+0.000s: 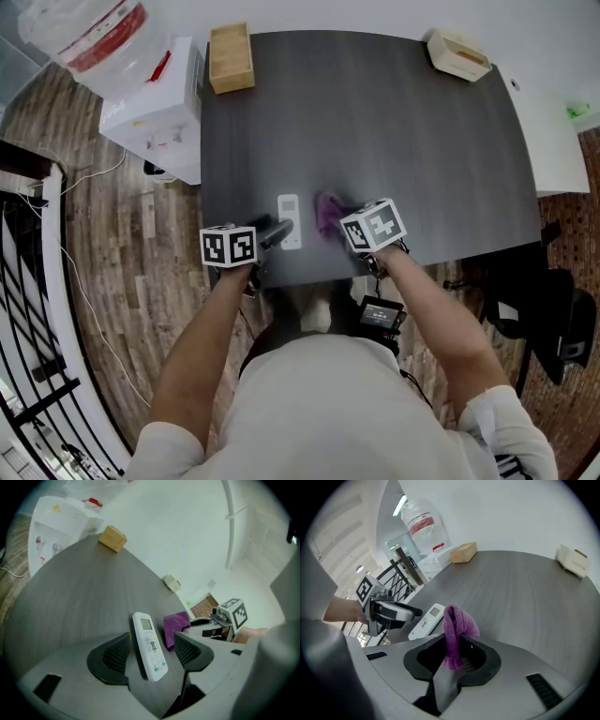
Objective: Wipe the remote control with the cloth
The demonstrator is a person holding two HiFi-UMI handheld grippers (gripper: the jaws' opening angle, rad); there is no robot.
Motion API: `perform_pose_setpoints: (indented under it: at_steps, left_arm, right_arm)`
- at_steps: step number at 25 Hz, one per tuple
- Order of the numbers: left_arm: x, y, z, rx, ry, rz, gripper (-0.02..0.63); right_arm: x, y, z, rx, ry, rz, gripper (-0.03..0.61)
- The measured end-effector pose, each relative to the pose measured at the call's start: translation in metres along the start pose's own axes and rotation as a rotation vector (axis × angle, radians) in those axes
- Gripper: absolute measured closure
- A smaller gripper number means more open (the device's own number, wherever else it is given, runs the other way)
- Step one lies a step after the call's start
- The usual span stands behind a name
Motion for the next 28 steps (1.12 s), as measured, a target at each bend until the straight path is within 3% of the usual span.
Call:
perform_pose_setpoints:
  at_steps: [8, 14, 16, 21, 28]
  left_arm:
    - [0.011, 0.001, -0.057, 0.051, -0.091, 0.012, 0.328]
    - [0.029, -0.021, -0.105, 0.212, -0.167, 0.006, 0.331]
    - [0.041, -0.035, -0.12, 0.284, -0.203, 0.003, 0.358]
    - [0.082, -0.076, -0.153, 0.401, -0.275, 0.032, 0.502]
    - [0.171, -0.149, -0.184, 0.512, -0.427, 0.046, 0.546]
  right_arm:
    - [0.042, -0.049, -0.059, 0.247, 0.009, -0.007, 0.489]
    - [0.078, -0.038, -0.103, 0.368, -0.054, 0.052, 0.491]
    - [0.085, -0.022, -0.122, 0.387, -0.099, 0.051, 0.49]
    - [0.109, 0.026, -0.164, 0.386, -0.251, 0.086, 0.491]
    - [0.171, 0.095, -0.232, 0.309, -0.422, 0.092, 0.489]
Point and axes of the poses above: the fingertips, and each gripper's own axes: z forward along the fingers, y to its left, x out of its underside, the point moved 6 cm from there along -z, backward along the fingers, and after that the axes turned 12 degrees about -z, right-handed, at the moved point
